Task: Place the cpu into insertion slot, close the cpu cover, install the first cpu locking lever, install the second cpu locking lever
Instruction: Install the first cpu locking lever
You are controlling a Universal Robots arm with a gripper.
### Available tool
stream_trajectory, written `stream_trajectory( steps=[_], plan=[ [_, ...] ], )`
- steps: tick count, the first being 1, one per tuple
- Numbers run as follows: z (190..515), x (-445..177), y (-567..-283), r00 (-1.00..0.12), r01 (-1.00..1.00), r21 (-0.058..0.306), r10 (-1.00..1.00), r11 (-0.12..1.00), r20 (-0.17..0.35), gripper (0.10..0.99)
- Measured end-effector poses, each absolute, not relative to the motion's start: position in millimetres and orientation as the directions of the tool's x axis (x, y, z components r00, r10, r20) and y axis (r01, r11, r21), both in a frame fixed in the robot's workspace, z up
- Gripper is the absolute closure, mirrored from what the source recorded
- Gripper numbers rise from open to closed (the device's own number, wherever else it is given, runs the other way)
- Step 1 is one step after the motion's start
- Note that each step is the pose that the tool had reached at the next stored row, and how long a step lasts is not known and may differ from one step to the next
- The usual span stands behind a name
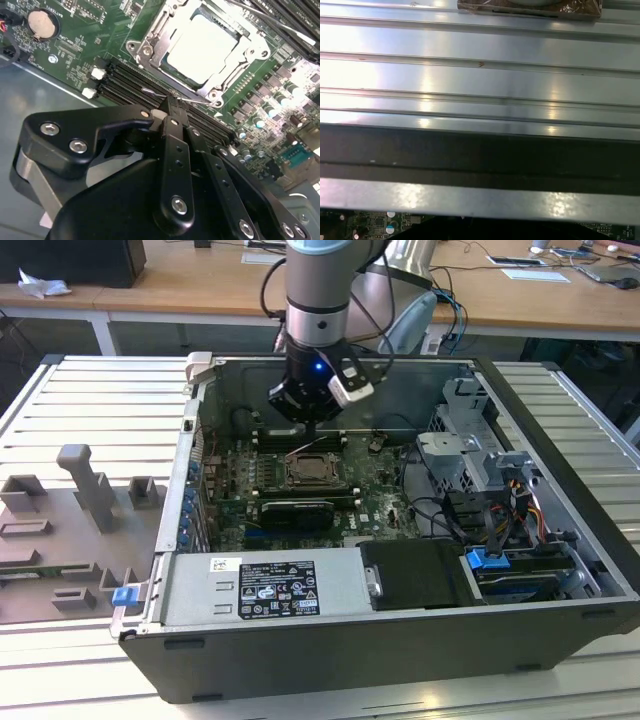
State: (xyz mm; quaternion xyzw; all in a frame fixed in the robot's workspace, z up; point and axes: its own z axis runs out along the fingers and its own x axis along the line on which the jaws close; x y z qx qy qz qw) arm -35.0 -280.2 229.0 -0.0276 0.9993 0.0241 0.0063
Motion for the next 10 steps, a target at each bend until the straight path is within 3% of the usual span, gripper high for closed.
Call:
stream_trajectory(
  steps=[10],
  plan=[
    [219.5,-26.7,-280.1,-0.998,-0.055,0.049,-0.055,0.997,-0.014,0.980]
  ],
)
